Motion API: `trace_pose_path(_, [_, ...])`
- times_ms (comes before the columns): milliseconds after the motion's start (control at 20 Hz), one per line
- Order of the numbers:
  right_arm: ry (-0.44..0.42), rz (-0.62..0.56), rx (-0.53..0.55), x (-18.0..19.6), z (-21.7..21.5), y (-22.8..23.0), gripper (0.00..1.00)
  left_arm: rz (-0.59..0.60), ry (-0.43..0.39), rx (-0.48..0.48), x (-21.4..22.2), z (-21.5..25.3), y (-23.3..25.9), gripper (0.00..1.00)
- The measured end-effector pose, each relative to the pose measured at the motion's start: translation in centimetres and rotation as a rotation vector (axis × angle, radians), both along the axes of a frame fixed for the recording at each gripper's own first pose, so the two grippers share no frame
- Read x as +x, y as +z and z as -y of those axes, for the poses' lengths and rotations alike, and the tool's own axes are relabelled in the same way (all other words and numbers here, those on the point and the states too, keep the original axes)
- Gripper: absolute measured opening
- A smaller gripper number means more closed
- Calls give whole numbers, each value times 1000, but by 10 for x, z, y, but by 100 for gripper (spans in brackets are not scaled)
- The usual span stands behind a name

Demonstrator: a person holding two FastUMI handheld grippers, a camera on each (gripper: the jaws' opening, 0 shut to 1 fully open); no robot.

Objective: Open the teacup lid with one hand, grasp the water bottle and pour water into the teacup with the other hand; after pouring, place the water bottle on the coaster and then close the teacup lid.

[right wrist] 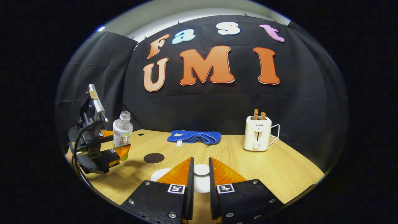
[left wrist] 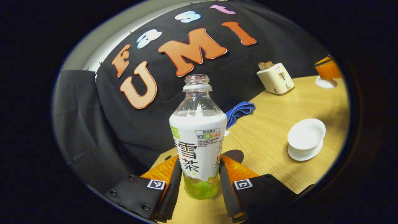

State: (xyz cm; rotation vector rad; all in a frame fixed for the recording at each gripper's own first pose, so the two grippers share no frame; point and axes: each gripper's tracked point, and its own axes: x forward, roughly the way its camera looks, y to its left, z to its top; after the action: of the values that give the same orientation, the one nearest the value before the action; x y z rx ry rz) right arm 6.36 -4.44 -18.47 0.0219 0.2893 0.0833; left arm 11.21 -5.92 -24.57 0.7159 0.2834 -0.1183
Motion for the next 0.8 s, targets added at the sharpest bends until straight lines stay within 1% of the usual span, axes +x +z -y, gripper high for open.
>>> trace_pose_path(50, [-5,2,-3,-2,3,2,23,6,-12,47,1,2,-1,64])
trace_pose_path(100, [-10,4,-2,-3,6,2,23,11,-28,95,2,3,-1,65])
trace_pose_path(150, [-13,7,2,-4,9,2,23,13,-41,139,1,5,-3,64])
trace_pose_path(200, [-15,9,7,-5,11,4,23,15,-57,179,1,7,-4,65])
trace_pose_path(300, [-26,12,8,-6,16,6,23,16,-85,247,1,11,-5,65])
trace_pose_path(400, [-28,13,11,-8,20,7,23,17,-115,302,0,19,-7,63])
trace_pose_path(550, [-27,13,25,-11,23,9,23,32,-156,403,-4,19,-6,65])
trace_pose_path(800, [-33,15,30,-14,28,10,23,47,-222,572,-4,22,-7,65])
